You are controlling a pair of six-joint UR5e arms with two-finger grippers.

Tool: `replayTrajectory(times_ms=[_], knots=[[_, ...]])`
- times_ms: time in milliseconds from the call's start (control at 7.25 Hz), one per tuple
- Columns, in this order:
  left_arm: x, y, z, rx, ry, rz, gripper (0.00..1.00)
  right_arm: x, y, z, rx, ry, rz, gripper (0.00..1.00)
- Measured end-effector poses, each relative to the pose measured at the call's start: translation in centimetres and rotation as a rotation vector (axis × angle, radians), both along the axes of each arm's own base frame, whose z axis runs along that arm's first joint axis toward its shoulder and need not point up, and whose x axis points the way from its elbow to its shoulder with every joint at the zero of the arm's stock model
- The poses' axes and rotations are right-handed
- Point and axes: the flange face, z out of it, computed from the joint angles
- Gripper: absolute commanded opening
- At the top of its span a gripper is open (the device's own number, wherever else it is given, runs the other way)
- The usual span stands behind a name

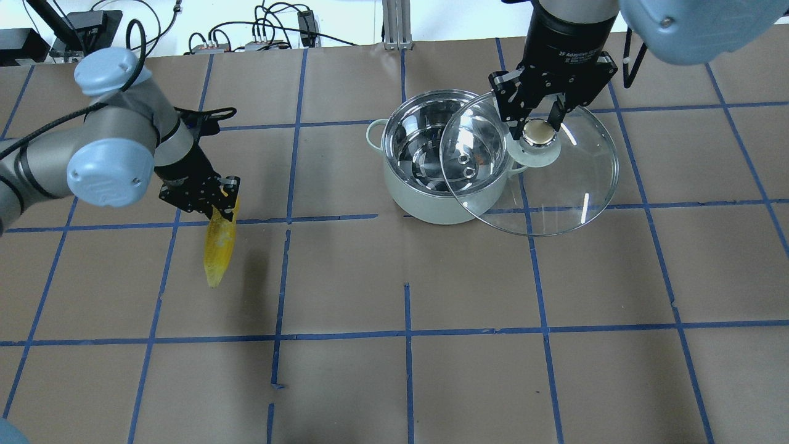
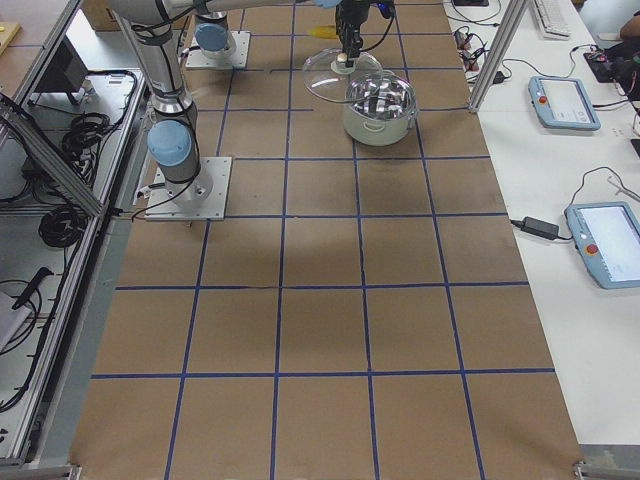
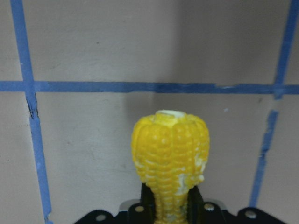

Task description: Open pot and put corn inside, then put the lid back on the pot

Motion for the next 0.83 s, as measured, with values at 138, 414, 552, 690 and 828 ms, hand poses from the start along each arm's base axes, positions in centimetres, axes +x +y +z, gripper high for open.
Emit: replayTrajectory(times_ms=[138, 414, 552, 690, 828], knots=[[-3.5, -1.2, 2.9, -0.021, 0.007, 0.006, 0.21, -0.1, 0.0, 0.0, 0.0, 0.001, 0.001, 0.41], [-11.2, -3.6, 6.5, -0.068, 0.067, 0.01, 0.21, -1.2, -0.4, -0.2, 0.006, 0.0, -0.011, 0.41], [-14.9, -4.6, 7.6, -0.091, 0.079, 0.003, 0.21, -2.2, -0.6, -0.4, 0.012, 0.0, -0.01, 0.41], [-18.4, -5.6, 8.3, -0.112, 0.086, -0.006, 0.22, -3.0, -0.8, -0.6, 0.016, 0.0, -0.005, 0.41], [-21.6, -6.5, 8.7, -0.13, 0.091, -0.012, 0.22, -3.4, -0.9, -0.7, 0.018, 0.0, -0.004, 0.41]])
